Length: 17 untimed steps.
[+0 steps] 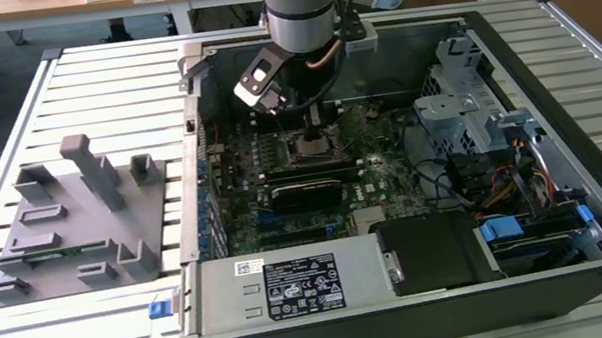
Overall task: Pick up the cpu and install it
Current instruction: 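Close the cpu cover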
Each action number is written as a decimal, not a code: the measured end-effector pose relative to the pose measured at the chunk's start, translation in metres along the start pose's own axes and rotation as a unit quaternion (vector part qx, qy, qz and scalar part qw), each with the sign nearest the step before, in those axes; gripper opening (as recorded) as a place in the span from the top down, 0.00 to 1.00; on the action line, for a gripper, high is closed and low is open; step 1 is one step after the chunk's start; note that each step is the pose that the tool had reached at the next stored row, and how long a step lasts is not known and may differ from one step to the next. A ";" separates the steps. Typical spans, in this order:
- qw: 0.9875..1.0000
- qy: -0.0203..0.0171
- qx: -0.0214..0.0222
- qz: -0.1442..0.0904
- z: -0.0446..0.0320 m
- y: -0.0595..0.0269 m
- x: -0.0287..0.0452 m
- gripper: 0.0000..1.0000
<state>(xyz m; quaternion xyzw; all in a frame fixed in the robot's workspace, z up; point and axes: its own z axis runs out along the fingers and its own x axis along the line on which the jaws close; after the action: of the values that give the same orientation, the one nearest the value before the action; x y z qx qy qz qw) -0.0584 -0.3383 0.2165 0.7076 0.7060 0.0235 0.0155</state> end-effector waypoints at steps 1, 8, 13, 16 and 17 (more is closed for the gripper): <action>1.000 0.000 0.000 0.000 -0.0004 0.0000 0.0000 0.89; 1.000 0.000 0.001 0.000 -0.0042 0.0002 0.0000 0.89; 1.000 0.000 0.001 0.000 -0.0098 0.0005 0.0001 0.89; 1.000 0.000 0.002 0.000 -0.0169 0.0009 0.0002 0.89; 1.000 0.000 0.003 0.000 -0.0199 0.0011 0.0002 0.89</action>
<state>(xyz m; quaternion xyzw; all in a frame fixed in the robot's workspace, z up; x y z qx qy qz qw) -0.0584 -0.3383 0.2364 0.7077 0.7061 0.0214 0.0135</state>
